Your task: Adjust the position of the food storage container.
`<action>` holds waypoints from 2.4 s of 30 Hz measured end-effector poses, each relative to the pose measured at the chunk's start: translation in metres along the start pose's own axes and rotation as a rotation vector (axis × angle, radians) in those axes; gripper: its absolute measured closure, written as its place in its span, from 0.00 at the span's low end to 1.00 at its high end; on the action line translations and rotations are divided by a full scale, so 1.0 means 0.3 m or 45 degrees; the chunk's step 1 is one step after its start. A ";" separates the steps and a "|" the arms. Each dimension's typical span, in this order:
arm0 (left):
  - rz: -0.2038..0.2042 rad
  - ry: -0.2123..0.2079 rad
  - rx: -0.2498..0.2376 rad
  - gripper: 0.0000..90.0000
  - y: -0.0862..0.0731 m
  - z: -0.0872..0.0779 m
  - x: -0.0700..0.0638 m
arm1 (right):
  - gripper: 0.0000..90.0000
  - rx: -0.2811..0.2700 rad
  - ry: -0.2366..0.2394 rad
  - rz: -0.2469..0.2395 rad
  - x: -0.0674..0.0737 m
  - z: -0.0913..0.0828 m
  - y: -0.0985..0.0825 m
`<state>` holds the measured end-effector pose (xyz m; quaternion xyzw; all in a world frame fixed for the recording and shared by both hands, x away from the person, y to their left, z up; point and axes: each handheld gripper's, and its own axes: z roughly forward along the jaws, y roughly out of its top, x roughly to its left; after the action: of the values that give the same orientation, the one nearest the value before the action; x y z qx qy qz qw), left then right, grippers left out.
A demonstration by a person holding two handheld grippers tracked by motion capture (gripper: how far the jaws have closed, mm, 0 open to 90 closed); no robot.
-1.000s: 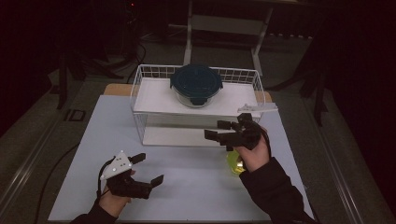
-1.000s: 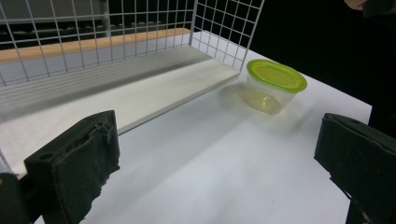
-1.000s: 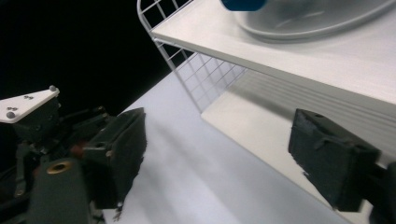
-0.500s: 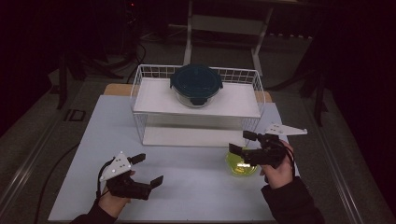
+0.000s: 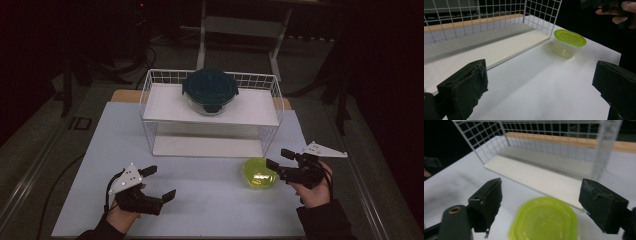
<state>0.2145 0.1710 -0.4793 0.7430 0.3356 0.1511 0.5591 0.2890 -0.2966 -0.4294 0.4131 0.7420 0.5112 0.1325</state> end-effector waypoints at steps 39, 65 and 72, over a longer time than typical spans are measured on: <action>0.003 -0.012 0.017 0.00 -0.007 0.012 -0.002 | 1.00 0.357 -0.206 0.160 -0.149 0.093 -0.243; 0.013 -0.009 0.009 0.00 -0.003 0.006 -0.005 | 1.00 0.426 -0.080 0.131 -0.056 0.208 -0.242; 0.011 -0.012 0.004 0.00 -0.002 0.005 -0.007 | 1.00 0.442 -0.049 0.115 -0.025 0.244 -0.236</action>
<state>0.2136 0.1685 -0.4799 0.7461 0.3299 0.1495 0.5587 0.3052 -0.2645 -0.5250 0.4724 0.7971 0.3727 0.0501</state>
